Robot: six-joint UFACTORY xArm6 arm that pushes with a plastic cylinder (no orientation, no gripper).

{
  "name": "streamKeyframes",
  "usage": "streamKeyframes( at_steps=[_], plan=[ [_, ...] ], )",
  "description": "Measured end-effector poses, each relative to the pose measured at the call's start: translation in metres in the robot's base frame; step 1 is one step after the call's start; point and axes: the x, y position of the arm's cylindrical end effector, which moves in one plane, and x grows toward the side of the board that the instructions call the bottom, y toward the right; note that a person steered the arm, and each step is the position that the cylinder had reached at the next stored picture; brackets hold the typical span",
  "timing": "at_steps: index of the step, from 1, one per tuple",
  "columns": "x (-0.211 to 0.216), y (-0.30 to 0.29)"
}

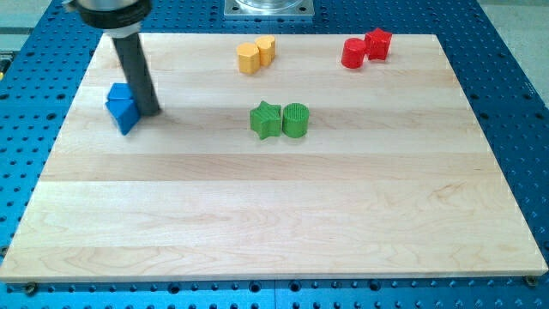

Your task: Place the hexagon at the top right of the cube

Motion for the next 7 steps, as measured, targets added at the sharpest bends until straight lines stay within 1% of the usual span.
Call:
streamKeyframes(
  at_steps=[2,3,4,5,6,7],
  plan=[
    [-0.018,0.006],
    [-0.018,0.03],
    [-0.031,0.132],
    [-0.071,0.223],
    [-0.11,0.222],
    [-0.119,0.225]
  ],
)
